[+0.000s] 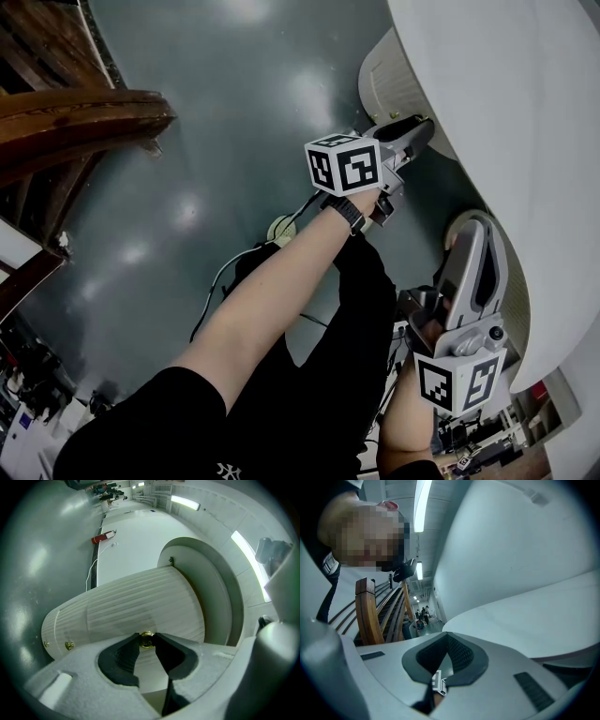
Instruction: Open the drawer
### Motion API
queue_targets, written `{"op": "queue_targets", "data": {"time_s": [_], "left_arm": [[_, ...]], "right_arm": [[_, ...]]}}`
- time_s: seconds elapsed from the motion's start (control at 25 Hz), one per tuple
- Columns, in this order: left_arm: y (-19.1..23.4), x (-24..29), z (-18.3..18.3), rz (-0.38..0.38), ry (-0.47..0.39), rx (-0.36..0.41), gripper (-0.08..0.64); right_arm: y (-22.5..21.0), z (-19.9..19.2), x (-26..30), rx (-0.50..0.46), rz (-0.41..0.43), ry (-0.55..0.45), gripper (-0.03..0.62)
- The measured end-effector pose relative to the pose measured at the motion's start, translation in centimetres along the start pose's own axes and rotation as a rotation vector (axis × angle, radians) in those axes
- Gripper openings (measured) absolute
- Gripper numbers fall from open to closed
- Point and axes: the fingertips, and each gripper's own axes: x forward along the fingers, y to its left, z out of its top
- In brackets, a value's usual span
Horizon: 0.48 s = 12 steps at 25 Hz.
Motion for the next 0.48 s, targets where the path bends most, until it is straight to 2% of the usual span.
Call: {"op": "queue_targets", "data": {"time_s": [0.48], "left_arm": [[0.5, -7.2, -1.1, 0.048, 0.060, 0.013, 0.110]], "right_arm": [[4.9, -0.3, -1.5, 0.033, 0.009, 0.030, 0.015]]}}
